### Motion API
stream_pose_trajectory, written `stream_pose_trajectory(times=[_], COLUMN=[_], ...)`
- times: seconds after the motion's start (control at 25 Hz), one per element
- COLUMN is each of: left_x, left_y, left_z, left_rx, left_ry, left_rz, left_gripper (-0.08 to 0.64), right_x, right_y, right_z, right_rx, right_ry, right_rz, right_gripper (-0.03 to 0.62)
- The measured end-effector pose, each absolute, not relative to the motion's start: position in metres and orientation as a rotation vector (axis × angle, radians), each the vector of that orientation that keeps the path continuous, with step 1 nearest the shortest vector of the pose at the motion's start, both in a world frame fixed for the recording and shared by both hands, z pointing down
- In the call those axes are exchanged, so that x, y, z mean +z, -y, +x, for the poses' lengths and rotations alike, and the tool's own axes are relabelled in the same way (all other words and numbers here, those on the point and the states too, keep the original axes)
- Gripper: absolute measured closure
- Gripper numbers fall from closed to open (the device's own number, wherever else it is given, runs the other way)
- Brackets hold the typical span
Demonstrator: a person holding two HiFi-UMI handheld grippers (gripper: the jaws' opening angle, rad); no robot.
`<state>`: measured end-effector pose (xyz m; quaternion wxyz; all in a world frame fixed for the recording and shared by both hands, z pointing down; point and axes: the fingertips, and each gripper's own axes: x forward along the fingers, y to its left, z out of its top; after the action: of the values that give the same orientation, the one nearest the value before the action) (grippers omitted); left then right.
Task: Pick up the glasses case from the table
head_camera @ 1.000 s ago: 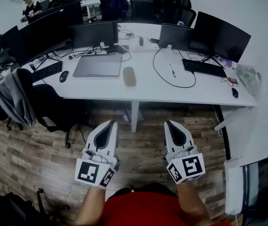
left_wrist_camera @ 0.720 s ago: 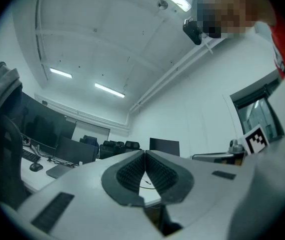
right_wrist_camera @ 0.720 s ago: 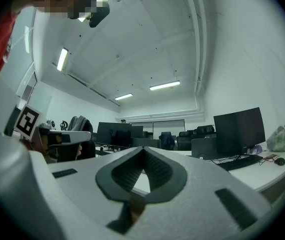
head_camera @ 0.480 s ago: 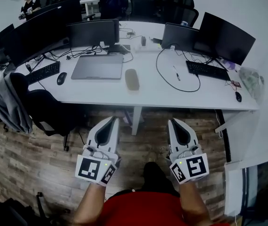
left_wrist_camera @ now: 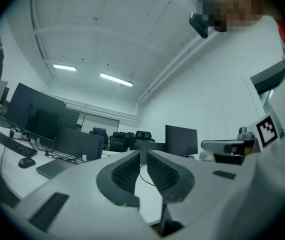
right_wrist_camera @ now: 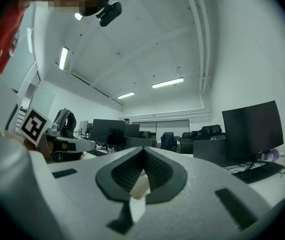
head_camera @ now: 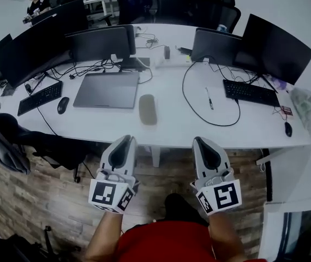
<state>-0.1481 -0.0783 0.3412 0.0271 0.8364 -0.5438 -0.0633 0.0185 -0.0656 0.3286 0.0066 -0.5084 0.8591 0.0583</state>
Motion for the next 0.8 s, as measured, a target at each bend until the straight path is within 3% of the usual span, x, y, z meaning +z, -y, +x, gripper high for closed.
stream_pose_trajectory(times=[0.08, 0.2, 0.44, 0.8], left_x=[0.349, 0.369, 0.41, 0.491], left_y=[0.108, 0.152, 0.225, 0.299], left_z=[-0.139, -0.127, -0.117, -0.115], left_rx=[-0.164, -0.129, 0.015, 0.332], left_ry=[1.711, 1.735, 1.825, 1.834], left_rz=[2.545, 2.505, 2.363, 2.088], left_gripper=[0.544, 0.445, 0.326, 0.233], right_x=[0.33, 0.333, 0.343, 0.361], right_y=[0.094, 0.133, 0.194, 0.239], right_z=[0.03, 0.044, 0.062, 0.07], right_rx=[0.178, 0.164, 0.138, 0.075], right_ry=[-2.702, -2.731, -2.789, -2.836], right_rz=[-1.565, -1.516, -1.42, -1.371], right_gripper=[0.588, 0.588, 0.588, 0.588])
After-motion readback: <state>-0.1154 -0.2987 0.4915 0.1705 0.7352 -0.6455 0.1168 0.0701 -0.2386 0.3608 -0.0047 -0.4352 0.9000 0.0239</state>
